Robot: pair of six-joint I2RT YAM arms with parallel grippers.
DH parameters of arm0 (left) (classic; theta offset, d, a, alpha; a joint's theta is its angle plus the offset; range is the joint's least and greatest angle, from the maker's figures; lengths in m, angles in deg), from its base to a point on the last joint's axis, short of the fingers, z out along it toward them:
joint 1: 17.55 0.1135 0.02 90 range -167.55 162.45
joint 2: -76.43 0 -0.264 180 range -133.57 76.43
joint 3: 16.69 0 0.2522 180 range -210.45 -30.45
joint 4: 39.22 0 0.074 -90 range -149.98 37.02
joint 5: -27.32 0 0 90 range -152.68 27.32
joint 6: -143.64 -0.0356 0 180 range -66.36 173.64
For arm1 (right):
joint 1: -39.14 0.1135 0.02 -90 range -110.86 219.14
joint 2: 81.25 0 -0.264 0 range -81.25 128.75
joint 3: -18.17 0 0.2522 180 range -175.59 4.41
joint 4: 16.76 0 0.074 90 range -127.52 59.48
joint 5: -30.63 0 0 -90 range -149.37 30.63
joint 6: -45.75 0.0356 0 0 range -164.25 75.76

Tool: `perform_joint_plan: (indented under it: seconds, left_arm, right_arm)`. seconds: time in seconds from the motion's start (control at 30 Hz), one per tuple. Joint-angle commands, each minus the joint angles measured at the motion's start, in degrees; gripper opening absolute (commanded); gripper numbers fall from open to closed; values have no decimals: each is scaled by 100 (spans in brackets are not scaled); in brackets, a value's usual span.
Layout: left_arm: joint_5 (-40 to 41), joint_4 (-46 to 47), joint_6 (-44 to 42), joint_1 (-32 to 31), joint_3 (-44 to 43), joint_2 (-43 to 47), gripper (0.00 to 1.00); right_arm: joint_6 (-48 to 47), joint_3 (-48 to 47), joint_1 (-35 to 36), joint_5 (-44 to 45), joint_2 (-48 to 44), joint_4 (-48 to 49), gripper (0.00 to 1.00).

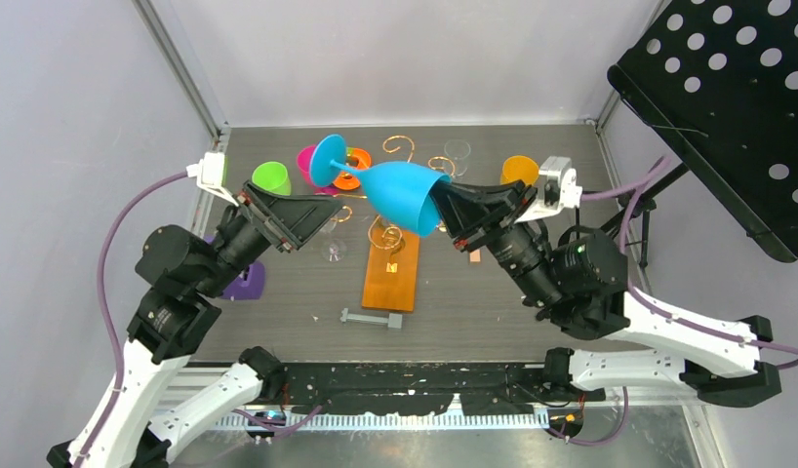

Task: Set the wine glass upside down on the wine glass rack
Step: Turn the wine glass upside down at the wine rack.

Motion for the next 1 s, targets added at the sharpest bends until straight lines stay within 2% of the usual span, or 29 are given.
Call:
perform_joint_plan:
  seconds: [0.0, 0.2, 0.37, 0.47, 0.57, 0.63, 0.73, 0.97]
  left_arm:
    - [250, 1146, 740, -63, 171, 184, 84]
    - [433, 2446, 1555, -135, 680, 289, 81]
    - [421, 2527, 1669, -299, 604, 203, 73]
    - [393, 2534, 1714, -446, 586, 135, 64]
    - [425, 2558, 1712, -626, 597, 102, 50]
    - [502, 2559, 1700, -736, 622, 103, 47]
    - [600, 2591, 1687, -862, 657, 89, 46]
    - [638, 2806, 1757, -1023, 628, 11, 45]
  right_arm:
    - [-1359, 427, 493, 218, 58, 2132, 6]
    - [-2606, 849, 1214, 159, 408, 3509, 6]
    - [-3424, 920, 1576, 326, 635, 4109, 6]
    - [-3696, 904, 1641, 446, 819, 4300, 6]
    - [-4165, 915, 1706, 657, 1039, 4671, 6]
    - [-4623, 912, 1797, 857, 1220, 5033, 6]
    - [-5311, 839, 1967, 1077, 1536, 5705, 6]
    - [-6649, 748, 2263, 1272, 2195, 6510, 5]
